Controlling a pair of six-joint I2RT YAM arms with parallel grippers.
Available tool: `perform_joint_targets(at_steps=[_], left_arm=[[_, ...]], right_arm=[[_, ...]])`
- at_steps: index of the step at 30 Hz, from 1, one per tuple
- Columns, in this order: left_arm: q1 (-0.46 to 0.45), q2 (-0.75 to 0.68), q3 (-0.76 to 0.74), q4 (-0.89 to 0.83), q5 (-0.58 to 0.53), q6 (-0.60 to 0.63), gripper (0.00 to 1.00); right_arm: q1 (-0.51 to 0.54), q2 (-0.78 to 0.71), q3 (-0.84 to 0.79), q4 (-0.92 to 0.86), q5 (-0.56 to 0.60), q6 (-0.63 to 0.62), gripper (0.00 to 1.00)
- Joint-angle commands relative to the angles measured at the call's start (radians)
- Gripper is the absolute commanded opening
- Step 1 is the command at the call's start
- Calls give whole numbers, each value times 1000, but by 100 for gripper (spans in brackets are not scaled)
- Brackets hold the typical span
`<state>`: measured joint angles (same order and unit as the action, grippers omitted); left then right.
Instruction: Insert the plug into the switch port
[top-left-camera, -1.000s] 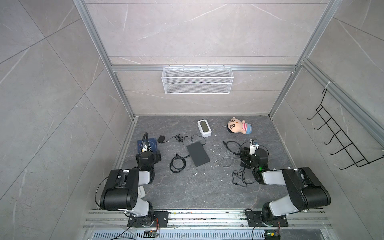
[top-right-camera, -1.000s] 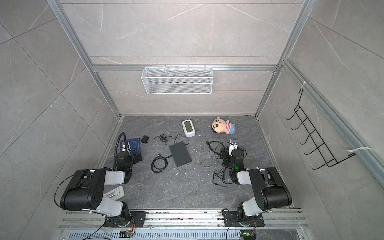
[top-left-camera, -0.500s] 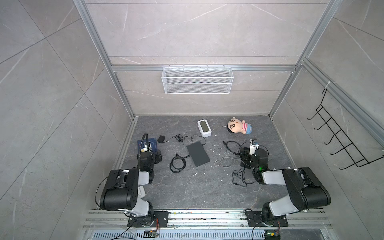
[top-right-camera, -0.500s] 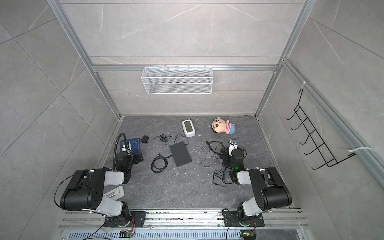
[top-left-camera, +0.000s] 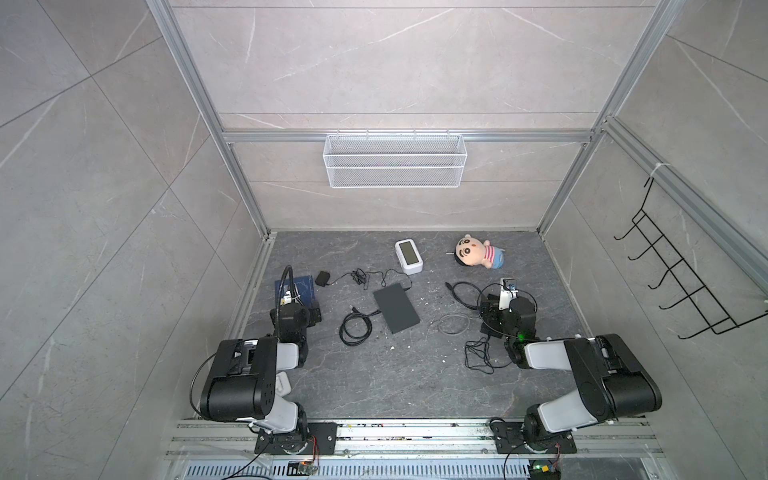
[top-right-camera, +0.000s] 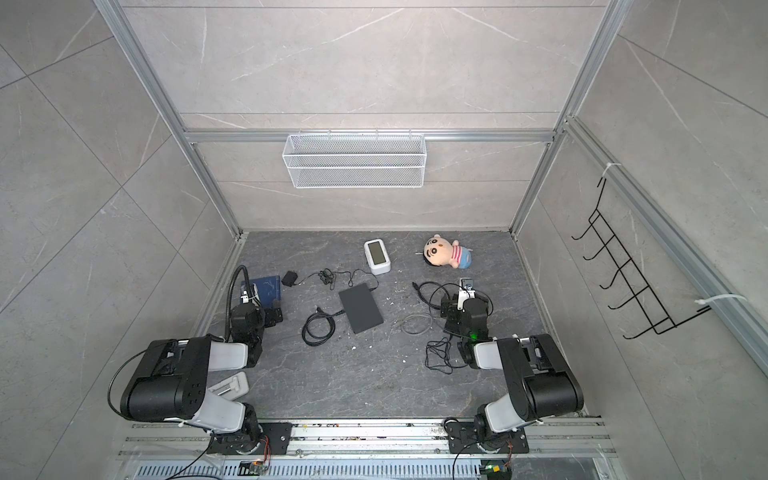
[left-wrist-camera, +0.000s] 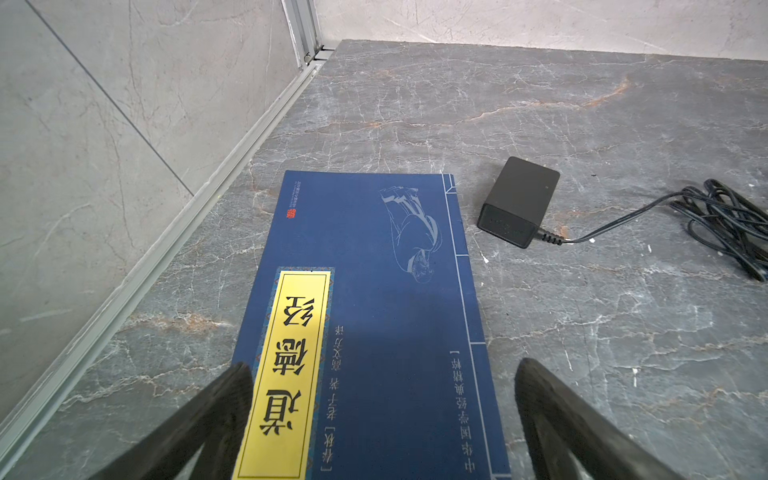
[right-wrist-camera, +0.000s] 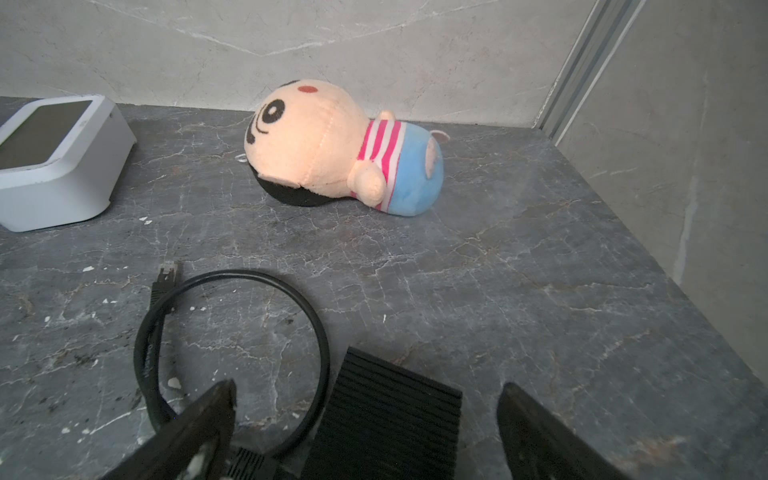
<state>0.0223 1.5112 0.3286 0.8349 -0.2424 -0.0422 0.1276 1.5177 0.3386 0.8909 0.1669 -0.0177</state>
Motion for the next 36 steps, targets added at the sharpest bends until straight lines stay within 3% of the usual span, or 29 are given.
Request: perform_joint_targets(at_steps=[1, 10, 15, 16, 18, 20, 23, 36], left_arm=[[-1, -12, 17, 35, -7, -3, 100], [-2, -15, 14, 38, -7, -3, 100], [26, -38, -47, 122, -16, -41, 100], [24, -29, -19, 77, 4, -31, 100], [22, -11, 31, 23, 212, 51, 100], [22, -23, 0, 54, 309, 98, 100], [24, -12, 40, -9, 136, 21, 100], [24, -13, 34, 3, 137, 24, 100]], right_arm=[[-5, -4, 14, -1, -5, 17, 99], [-3, -4, 14, -1, -5, 18, 99], [-3, -4, 14, -1, -6, 18, 99], [-4, -4, 14, -1, -6, 18, 99], [-3, -2, 13, -1, -5, 18, 99], [-3, -2, 14, -3, -5, 18, 99], [-3, -4, 14, -1, -5, 18, 99], [-3, -1, 19, -7, -6, 18, 99]])
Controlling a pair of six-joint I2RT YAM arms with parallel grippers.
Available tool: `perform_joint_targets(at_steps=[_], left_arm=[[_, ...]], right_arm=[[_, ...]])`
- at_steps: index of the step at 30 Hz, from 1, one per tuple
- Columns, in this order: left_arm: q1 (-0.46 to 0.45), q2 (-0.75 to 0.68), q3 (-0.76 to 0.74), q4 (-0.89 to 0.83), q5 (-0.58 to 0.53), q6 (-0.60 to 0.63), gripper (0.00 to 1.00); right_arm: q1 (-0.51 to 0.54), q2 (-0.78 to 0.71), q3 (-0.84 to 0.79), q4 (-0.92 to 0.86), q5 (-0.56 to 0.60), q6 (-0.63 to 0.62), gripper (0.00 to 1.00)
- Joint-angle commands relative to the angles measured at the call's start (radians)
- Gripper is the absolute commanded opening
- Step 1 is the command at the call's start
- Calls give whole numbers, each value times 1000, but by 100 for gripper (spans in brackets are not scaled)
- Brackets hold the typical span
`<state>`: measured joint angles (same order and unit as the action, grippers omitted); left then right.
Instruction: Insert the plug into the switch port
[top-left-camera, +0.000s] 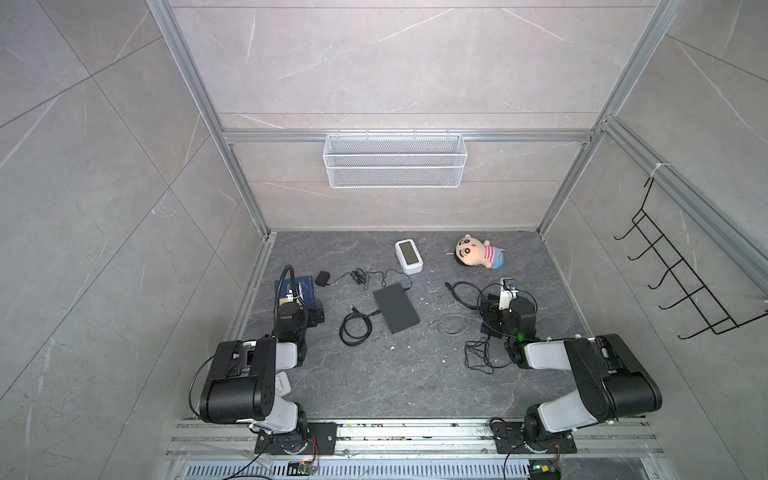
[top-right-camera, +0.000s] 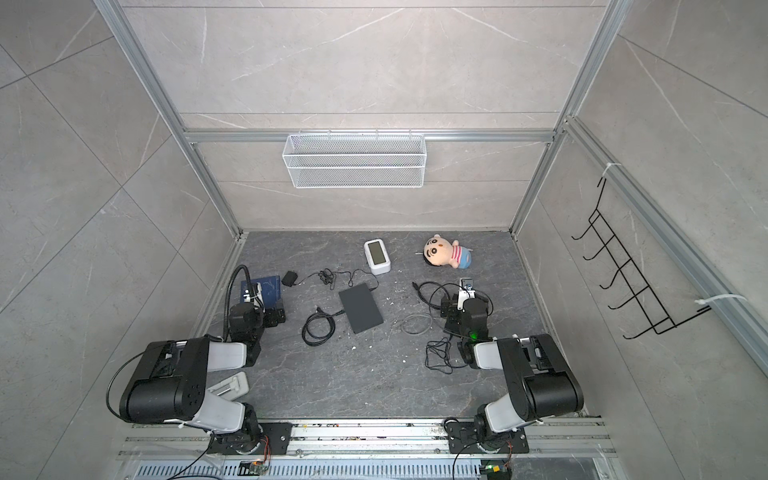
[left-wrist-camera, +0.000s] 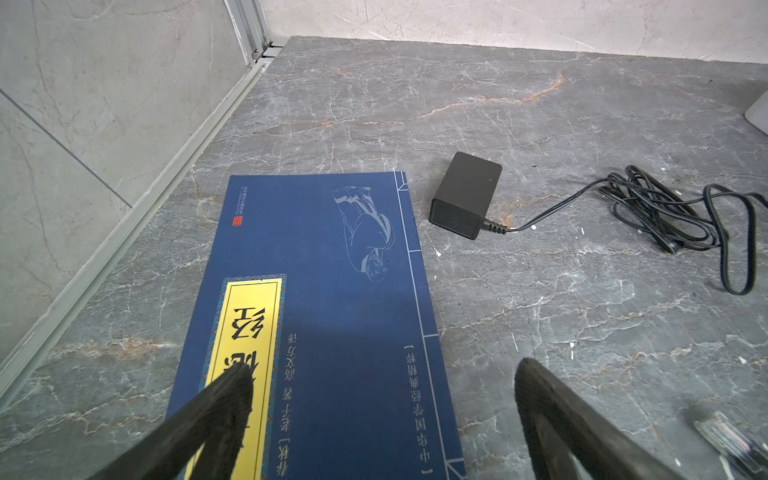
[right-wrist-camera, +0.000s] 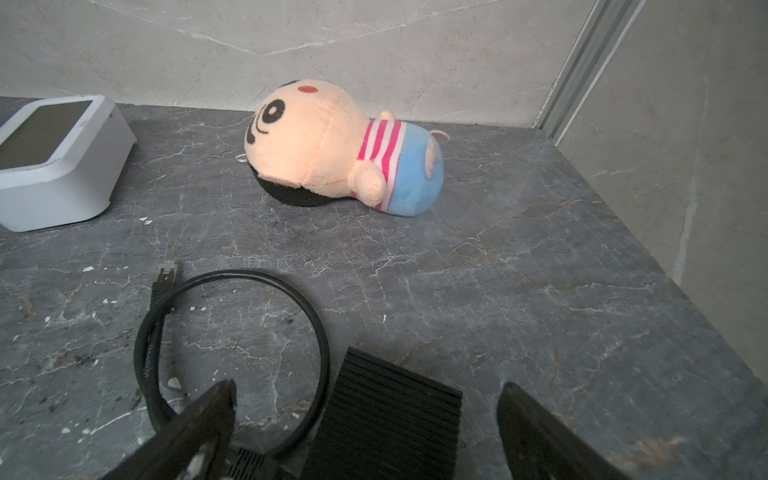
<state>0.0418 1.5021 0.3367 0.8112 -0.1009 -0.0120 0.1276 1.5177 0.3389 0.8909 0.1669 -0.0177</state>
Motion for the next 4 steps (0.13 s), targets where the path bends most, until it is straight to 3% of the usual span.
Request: perform_joint_targets(at_steps=[1, 4], left_arm=[[4, -3, 26, 26, -5, -7, 100], [4, -4, 25, 27, -5, -6, 100]], right_arm=[[-4, -1, 18, -8, -5, 18, 99], [-4, -1, 17, -5, -6, 19, 99]])
